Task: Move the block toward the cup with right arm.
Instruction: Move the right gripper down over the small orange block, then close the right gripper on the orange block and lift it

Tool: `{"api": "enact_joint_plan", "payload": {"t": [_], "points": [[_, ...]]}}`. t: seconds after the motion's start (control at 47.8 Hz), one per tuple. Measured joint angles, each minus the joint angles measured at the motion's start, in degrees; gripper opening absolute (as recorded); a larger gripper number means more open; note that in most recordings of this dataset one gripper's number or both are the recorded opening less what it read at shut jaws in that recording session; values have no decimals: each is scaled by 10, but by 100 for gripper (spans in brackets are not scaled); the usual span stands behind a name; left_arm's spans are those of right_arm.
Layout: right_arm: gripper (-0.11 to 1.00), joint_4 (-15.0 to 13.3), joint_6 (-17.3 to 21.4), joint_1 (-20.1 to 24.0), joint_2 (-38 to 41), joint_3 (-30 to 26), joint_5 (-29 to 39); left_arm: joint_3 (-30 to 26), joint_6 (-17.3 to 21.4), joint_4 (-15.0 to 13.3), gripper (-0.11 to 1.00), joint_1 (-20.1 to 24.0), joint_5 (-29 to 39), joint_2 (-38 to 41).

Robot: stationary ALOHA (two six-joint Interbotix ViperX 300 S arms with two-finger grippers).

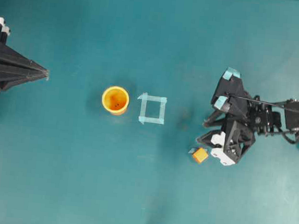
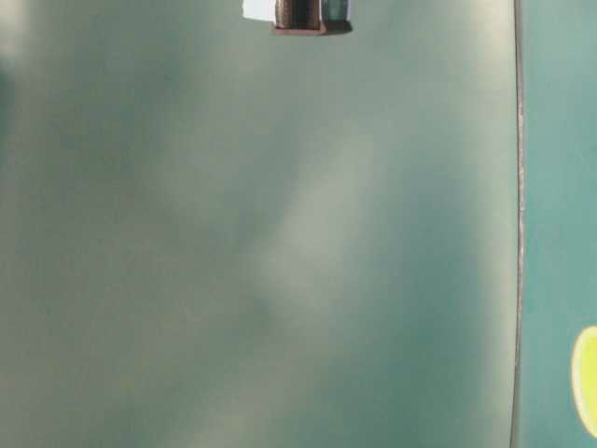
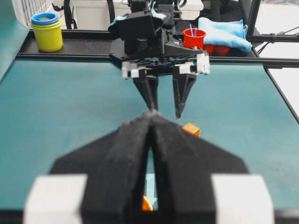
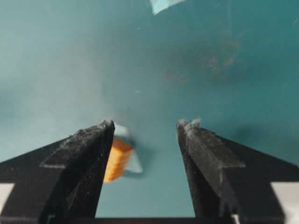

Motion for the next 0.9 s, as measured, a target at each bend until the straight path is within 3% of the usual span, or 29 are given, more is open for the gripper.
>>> {"api": "enact_joint_plan", "payload": {"t": [0.105, 0.251, 0.9], "points": [[60, 0, 60, 16, 8, -6, 9, 0, 0, 0, 0, 0, 0, 0], [60, 0, 102, 29, 21, -18, 36, 0, 0, 0, 0, 0, 0, 0], [60, 0, 174, 58, 101, -88, 153, 0, -6, 0, 0, 0, 4, 0]]}}
